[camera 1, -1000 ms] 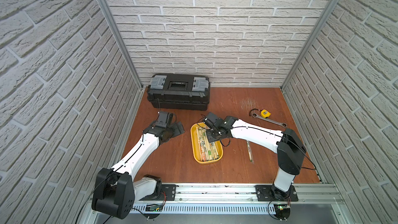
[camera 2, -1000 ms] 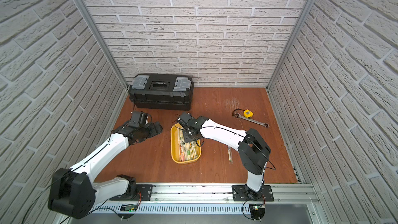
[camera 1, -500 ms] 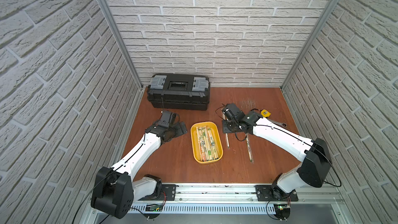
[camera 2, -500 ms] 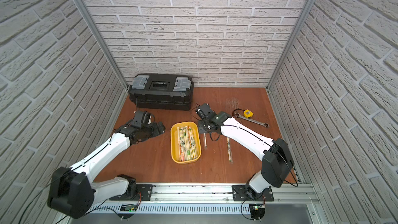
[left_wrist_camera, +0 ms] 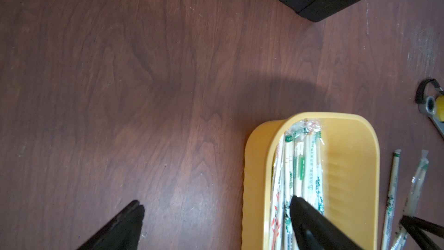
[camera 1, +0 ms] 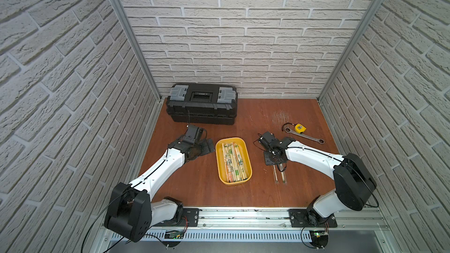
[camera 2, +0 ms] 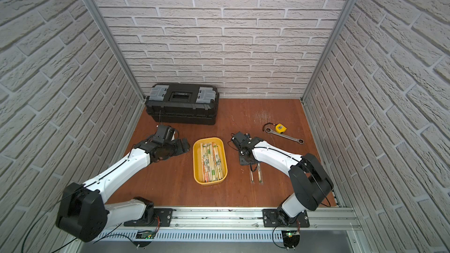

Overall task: Take the paired disposable chopsticks out of the storage box
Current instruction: Place the paired disposable chopsticks at the center of the board.

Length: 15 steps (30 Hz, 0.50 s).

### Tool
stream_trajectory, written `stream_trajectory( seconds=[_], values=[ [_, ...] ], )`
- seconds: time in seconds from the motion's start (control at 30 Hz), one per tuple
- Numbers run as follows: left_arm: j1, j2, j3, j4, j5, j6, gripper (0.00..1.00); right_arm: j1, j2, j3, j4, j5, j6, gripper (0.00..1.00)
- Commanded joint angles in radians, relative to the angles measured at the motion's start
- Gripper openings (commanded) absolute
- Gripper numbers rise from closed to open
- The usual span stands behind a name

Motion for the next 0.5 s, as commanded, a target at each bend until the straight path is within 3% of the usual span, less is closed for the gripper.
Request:
stream_trajectory(
  seconds=[0.0,0.47],
  values=[
    [-0.007,0.005,0.026,0.013,-0.014,-0.012,0.98,-0.017,0.027,0.000,0.006,0.057,-0.017,0.02],
    [-0.013,0.013,0.018,0.022,-0.014,-0.011,0.98,-0.050,0.094,0.005,0.017,0.079,-0.029,0.04]
  ],
)
